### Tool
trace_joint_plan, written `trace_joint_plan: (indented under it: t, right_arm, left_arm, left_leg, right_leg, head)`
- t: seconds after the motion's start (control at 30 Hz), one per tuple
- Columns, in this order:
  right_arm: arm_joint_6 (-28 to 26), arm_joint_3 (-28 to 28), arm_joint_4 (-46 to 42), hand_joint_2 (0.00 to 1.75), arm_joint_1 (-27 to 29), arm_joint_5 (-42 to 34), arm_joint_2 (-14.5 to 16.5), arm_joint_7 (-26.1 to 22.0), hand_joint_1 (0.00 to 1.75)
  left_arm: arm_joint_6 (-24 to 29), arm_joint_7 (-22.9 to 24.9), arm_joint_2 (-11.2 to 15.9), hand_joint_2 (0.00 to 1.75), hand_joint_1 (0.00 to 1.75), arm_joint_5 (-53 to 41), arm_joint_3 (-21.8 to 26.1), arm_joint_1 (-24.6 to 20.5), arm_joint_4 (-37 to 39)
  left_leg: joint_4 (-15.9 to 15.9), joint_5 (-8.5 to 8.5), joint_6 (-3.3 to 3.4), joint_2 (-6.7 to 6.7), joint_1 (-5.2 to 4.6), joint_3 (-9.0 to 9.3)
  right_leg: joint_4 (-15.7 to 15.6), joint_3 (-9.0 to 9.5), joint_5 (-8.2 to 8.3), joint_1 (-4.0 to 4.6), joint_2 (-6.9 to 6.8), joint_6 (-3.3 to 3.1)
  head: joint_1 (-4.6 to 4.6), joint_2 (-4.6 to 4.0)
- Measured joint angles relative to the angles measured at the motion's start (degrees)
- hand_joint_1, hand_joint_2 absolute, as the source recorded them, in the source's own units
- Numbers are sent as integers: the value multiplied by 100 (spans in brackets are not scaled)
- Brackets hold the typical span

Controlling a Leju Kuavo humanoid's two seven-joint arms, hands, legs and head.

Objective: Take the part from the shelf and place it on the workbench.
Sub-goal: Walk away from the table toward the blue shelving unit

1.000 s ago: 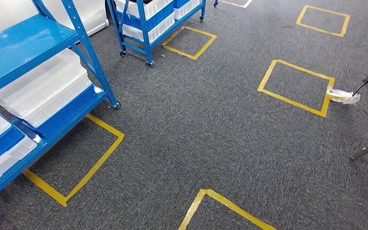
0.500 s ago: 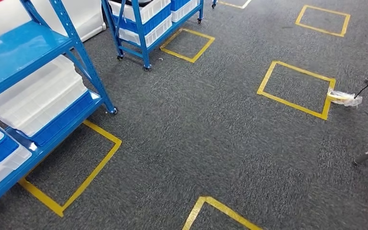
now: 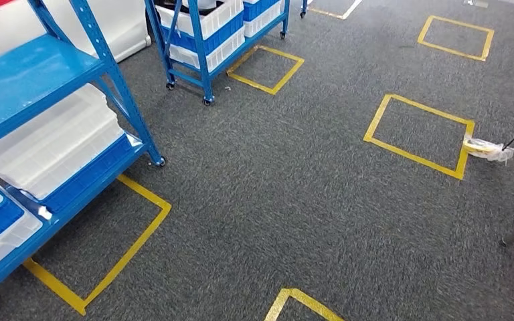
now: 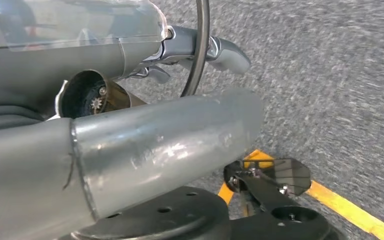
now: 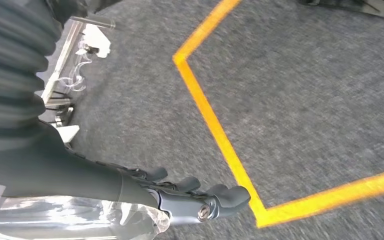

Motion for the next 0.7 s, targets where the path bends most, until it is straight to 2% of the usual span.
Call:
trace_joint_plan:
  t: [0.07,0.13,0.23,0.37,0.47,0.6,0.7]
  right_arm:
    - [-2,-2,2,175,-6,3,1,6,0]
    - [-2,-3,5,175,3,4,2,11,0]
    - [-2,-4,4,175,-4,6,2,13,0]
    - [-2,-4,4,175,-18,8,2,13,0]
    - [-1,-5,4,175,-23,14,2,10,0]
    - [2,-6,4,175,-23,17,2,9,0]
    - [2,-6,4,175,-23,28,5,10,0]
  left_arm:
    - [-1,-5,-1,0,0,1,0,-11,1]
    - [-1,-6,1,0,0,3,0,-9,2]
    - [-1,-6,1,0,0,6,0,-18,2]
    - [-1,-5,1,0,0,8,0,-23,2]
    - [0,-5,1,0,0,9,0,-23,2]
    - [1,-4,1,0,0,9,0,-21,2]
    - [1,-4,1,0,0,8,0,-20,2]
  left_leg:
    - [11,-43,13,8,-7,1]
    - [-12,-58,74,10,-12,31]
    - [-74,-60,83,10,-11,82]
    - [-130,-80,64,13,-11,114]
    - [-145,-84,47,14,-11,124]
    - [-149,-73,-19,13,-10,125]
    - [-139,-69,-40,13,-13,126]
  right_leg:
    - [-31,18,38,10,-2,-28]
    - [-48,49,44,10,0,-35]
    - [-52,63,11,17,2,-78]
    - [-54,92,-20,18,0,-114]
    - [-54,103,-25,19,-1,-119]
    - [-53,106,-20,20,-2,-124]
    - [-56,113,-9,12,-4,-117]
  head:
    - [1,0]
    - [-1,-1]
    - [-1,-1]
    - [-1,-1]
    - [0,-1]
    - [0,-1]
    - [0,-1]
